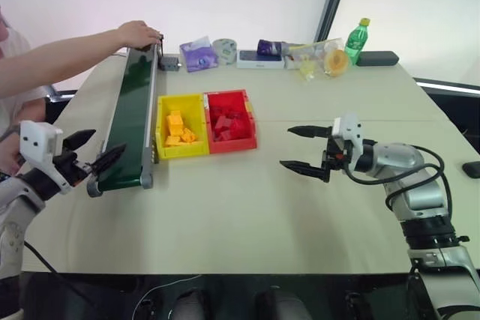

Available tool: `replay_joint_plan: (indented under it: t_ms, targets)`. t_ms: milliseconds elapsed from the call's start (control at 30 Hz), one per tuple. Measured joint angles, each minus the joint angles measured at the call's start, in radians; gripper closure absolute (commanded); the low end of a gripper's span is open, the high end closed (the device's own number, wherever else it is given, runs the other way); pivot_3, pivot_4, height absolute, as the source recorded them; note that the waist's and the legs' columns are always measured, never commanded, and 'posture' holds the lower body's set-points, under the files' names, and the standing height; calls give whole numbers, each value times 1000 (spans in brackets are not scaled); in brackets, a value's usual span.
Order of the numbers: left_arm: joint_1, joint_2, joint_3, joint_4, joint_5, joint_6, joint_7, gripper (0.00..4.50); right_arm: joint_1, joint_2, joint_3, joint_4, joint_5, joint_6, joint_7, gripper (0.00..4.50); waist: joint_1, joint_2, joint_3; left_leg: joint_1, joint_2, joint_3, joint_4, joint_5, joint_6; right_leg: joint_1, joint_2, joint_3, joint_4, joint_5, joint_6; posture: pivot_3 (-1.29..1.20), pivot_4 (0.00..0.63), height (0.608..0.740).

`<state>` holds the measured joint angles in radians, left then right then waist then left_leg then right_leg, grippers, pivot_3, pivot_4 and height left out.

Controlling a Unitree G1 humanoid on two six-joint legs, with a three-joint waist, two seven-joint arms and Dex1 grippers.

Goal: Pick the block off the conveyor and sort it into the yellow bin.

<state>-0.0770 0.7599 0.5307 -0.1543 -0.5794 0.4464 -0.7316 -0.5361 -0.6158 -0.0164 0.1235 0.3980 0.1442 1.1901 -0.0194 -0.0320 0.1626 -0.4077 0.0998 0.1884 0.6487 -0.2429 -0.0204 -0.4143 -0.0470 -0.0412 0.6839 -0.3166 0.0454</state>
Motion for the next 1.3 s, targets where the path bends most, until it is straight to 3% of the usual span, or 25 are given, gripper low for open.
replay_joint_plan:
  t_ms: [1300]
  targets:
    - [70,-17,37,-97,-19,31,132,69,-38,14,9,38,-2,-2,24,0,0,0,0,0,0,0,0,0,0,0,0,0,0,0,0,0,150,740]
